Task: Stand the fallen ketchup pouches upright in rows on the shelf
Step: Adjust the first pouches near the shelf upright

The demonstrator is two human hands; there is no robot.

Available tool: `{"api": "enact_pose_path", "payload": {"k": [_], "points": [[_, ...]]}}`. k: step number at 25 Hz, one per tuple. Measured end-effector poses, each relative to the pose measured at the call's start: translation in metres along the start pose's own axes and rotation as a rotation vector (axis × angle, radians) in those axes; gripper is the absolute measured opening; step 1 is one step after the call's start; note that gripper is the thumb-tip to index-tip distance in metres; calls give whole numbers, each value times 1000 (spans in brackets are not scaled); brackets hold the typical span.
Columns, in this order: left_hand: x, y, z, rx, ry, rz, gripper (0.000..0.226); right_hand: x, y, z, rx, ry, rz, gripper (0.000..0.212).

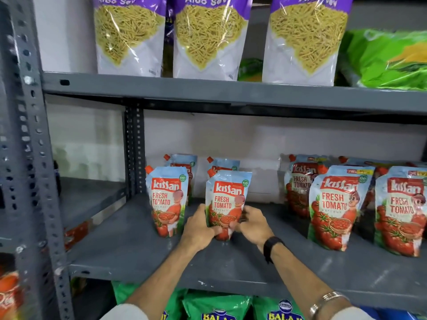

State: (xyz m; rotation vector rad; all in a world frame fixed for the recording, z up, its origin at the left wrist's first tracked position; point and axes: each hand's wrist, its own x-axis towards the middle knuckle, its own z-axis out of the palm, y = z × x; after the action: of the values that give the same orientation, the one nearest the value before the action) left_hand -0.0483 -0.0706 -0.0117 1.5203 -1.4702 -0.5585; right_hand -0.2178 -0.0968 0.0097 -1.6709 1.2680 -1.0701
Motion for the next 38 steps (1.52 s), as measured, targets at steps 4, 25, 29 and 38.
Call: {"api": "enact_pose_path", "payload": {"k": [4, 25, 29, 38], "points": [[-3, -4, -12, -6, 4, -9, 60, -2, -6, 11, -12, -18, -9, 40], [-11, -72, -153, -81, -26, -145, 73, -20, -52, 141, -133, -33, -143, 52], [-4, -76, -145, -61, 62, -96, 47, -15, -48, 149, -125, 13, -110, 45], [-4, -70, -138, -33, 71, -89, 43, -10, -49, 144, -108, -20, -88, 45]]}}
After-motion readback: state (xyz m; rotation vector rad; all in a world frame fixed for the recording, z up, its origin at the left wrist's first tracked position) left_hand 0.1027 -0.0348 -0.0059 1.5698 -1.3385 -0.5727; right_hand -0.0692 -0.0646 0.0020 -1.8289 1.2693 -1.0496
